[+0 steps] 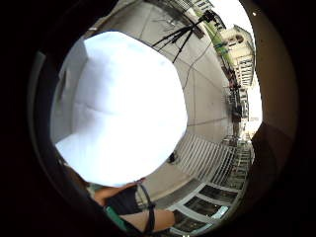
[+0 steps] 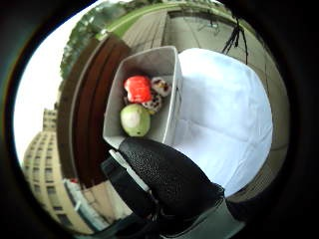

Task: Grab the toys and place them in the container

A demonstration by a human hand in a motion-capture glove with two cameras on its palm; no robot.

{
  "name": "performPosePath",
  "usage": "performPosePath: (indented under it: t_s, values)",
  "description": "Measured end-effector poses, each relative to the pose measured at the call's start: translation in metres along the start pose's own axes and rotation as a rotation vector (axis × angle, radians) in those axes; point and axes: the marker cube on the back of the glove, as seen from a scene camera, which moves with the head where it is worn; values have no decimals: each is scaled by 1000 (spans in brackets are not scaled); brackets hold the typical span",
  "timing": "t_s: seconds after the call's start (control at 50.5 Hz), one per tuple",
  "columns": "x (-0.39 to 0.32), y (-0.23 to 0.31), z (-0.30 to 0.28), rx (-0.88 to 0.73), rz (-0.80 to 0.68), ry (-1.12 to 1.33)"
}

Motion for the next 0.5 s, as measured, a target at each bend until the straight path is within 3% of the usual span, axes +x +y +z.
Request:
performPosePath:
  t_s: [0.277, 0.376, 0.495]
  values:
    - [82, 60, 5, -15, 94, -2]
    - [93, 78, 7, -76, 266, 10]
    - [110, 87, 9, -67, 260, 9]
